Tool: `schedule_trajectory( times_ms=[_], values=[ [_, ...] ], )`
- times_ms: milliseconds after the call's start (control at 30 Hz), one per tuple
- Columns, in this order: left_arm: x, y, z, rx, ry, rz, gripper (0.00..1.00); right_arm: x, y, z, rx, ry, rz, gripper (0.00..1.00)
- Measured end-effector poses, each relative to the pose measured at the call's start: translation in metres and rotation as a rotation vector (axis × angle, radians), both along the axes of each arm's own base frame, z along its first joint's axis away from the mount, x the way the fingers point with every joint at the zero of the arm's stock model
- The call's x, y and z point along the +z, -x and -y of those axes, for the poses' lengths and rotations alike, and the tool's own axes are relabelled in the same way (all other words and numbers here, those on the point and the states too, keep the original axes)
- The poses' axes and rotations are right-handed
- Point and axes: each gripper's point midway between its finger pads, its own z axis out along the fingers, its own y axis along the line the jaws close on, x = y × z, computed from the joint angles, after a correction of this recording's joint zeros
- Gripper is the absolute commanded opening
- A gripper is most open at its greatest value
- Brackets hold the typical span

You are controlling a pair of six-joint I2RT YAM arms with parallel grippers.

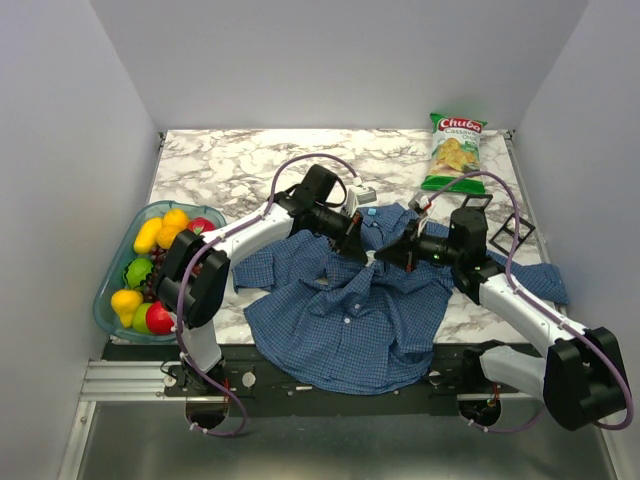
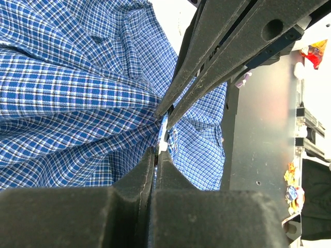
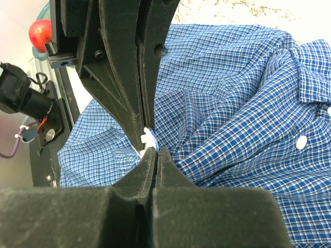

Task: Pin the brooch onto the clothing
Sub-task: Pin the brooch to the clothes.

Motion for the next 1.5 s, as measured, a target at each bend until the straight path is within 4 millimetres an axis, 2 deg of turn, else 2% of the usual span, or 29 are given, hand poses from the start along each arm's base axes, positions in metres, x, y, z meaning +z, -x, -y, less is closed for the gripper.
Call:
schedule_trajectory(
  times_ms=[67, 100, 200, 300, 567, 900, 1500],
  values=[
    [0.000, 0.000, 0.000, 0.000, 0.001, -0.001, 0.00, 0.000, 0.000, 0.000, -0.001, -0.002, -0.005, 0.25],
    [0.001, 0.001, 0.000, -0.003, 0.005, -0.005, 0.00, 0.000, 0.000, 0.000, -0.002, -0.003, -0.006, 0.34],
    [0.005, 0.002, 0.002, -0.010, 0.024, -0.015, 0.00, 0.002, 0.001, 0.000, -0.002, -0.010, -0.012, 0.50],
    [0.007, 0.002, 0.002, -0.012, 0.042, -0.028, 0.00, 0.007, 0.004, 0.000, 0.003, -0.020, 0.002, 0.54],
    [0.011, 0.000, 0.001, -0.013, 0.063, -0.047, 0.00, 0.014, 0.009, 0.000, 0.016, -0.032, 0.022, 0.56],
    [0.011, 0.001, 0.000, -0.014, 0.063, -0.049, 0.00, 0.006, 0.012, 0.001, 0.016, -0.026, 0.004, 0.46],
    [0.013, -0.001, 0.000, -0.005, 0.067, -0.066, 0.00, -0.005, 0.010, 0.000, 0.015, -0.013, -0.031, 0.41]
  ],
)
